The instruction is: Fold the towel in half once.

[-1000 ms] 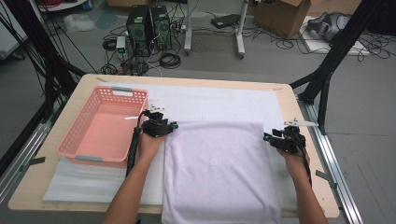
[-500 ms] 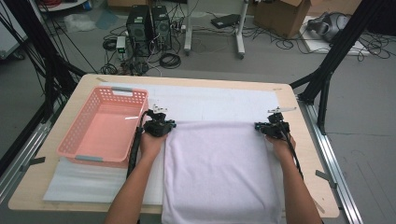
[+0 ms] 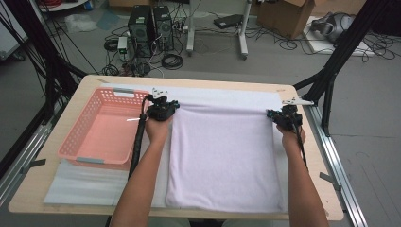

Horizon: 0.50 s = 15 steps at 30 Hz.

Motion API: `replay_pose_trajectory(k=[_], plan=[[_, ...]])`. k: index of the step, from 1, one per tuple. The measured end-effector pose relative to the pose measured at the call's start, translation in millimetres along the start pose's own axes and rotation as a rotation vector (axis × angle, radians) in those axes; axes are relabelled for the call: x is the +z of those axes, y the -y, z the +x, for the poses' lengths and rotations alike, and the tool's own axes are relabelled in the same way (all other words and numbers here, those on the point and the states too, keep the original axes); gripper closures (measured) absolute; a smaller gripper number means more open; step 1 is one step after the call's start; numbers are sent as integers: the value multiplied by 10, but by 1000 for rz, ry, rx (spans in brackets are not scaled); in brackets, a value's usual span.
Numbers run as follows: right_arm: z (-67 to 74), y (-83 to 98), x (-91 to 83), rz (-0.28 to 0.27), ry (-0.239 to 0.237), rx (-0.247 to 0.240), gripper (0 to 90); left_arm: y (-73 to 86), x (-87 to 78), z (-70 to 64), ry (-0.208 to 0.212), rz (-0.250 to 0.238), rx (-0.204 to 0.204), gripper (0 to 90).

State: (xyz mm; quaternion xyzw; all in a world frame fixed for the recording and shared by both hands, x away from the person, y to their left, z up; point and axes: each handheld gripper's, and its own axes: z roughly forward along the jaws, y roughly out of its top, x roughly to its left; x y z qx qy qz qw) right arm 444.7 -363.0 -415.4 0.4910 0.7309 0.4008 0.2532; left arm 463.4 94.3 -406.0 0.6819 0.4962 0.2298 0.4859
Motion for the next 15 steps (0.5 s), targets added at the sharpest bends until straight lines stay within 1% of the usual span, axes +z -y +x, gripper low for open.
replay_pose_trajectory(k=[2,3,5,6,7,10,11,12,13,14,15], plan=[[-10,-62,33,-9,10,-16,864,-105,44,32,5,-2,17,862],[-14,-96,49,-15,16,-21,864,-138,63,51,7,-14,7,862],[-24,-163,77,-36,21,-10,864,-170,97,94,3,-17,-24,861],[-24,-196,95,-42,21,-5,864,-168,115,108,0,-17,-37,861],[-20,-225,117,-45,25,-6,863,-156,131,121,-8,-12,-39,862],[11,-285,191,-26,41,-15,861,-116,162,143,-9,13,-42,858],[18,-293,208,-29,46,-20,858,-101,160,149,-9,14,-44,848],[37,-295,229,-28,61,-22,842,-90,160,153,-17,8,-59,797],[49,-291,242,-33,73,-11,800,-81,156,170,-15,13,-84,688],[57,-283,250,-33,87,-1,718,-71,153,198,4,28,-114,580],[60,-278,251,-34,89,12,669,-57,145,215,11,40,-132,527]])
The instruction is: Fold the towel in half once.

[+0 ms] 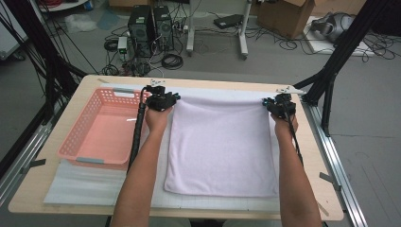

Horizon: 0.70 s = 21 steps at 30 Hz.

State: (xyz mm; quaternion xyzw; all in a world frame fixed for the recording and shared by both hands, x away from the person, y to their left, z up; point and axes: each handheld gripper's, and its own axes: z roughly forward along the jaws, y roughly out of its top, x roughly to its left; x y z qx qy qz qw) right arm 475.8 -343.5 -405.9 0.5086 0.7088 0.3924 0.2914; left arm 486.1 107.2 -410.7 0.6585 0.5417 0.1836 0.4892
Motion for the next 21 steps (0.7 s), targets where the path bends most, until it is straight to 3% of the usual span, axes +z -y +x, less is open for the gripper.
replay_pose_trajectory(k=[2,4,6,7,12,14,16,21], plan=[[9,-1,-15,3,-14,2,654,37,-33,18,6,1,-2,464],[19,-11,-52,5,-33,-4,630,55,-45,9,31,32,2,418],[21,-18,-89,14,-49,5,613,72,-59,-43,35,44,36,377],[19,-17,-107,10,-53,8,612,94,-83,-76,41,25,55,377],[46,3,-227,53,-107,-9,619,157,-153,-145,94,4,65,381],[51,23,-293,59,-137,-5,613,170,-178,-174,138,21,93,402],[47,56,-366,55,-155,-12,602,184,-220,-206,160,1,118,404],[-10,178,-532,63,-181,-2,575,231,-313,-263,206,-19,130,411]])
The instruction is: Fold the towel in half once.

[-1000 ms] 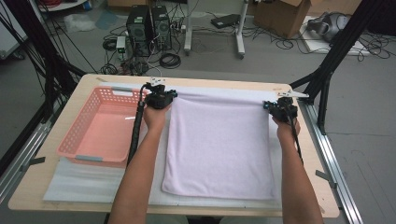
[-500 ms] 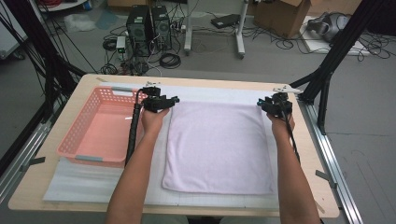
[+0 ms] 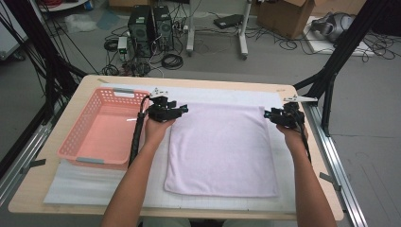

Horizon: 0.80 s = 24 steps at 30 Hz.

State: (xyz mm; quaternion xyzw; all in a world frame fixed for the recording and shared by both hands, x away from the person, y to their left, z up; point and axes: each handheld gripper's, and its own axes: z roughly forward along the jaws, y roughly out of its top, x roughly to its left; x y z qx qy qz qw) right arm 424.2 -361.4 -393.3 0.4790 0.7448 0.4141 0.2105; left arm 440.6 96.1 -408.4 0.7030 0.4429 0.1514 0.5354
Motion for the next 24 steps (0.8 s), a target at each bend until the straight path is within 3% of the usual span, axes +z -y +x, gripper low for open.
replay_pose_trajectory(k=[3,5,10,13,24], plan=[[-15,81,-95,-11,-34,7,551,8,-51,-56,23,8,5,410],[-20,138,-142,-2,-45,2,528,-10,-79,-122,24,15,33,400],[-8,262,-259,18,-61,-4,449,-75,-191,-271,46,-24,58,401],[54,311,-359,5,-63,-26,495,-65,-266,-307,46,-52,66,401],[238,621,-581,-8,-77,-38,594,283,-480,-382,79,-29,73,400]])
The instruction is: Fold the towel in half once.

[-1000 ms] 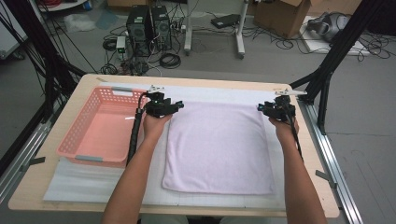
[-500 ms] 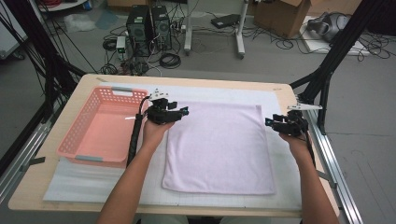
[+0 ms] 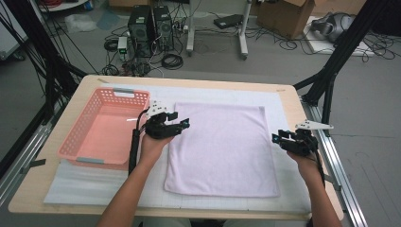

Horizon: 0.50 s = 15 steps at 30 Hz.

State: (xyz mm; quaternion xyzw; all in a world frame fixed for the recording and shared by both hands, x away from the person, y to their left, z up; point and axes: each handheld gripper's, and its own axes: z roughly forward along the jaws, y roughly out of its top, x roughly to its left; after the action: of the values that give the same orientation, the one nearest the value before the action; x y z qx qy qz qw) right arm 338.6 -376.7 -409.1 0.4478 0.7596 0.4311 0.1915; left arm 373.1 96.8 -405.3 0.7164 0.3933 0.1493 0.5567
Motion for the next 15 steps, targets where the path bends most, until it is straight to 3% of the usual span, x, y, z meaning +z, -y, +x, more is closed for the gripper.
replay_pose_trajectory(k=[5,10,15], plan=[[117,132,-62,-10,-5,8,680,105,-123,-82,6,-10,17,409],[208,315,-108,9,-8,46,745,235,-219,-138,6,14,28,411],[260,451,-101,38,4,47,750,376,-296,-199,6,21,44,411]])
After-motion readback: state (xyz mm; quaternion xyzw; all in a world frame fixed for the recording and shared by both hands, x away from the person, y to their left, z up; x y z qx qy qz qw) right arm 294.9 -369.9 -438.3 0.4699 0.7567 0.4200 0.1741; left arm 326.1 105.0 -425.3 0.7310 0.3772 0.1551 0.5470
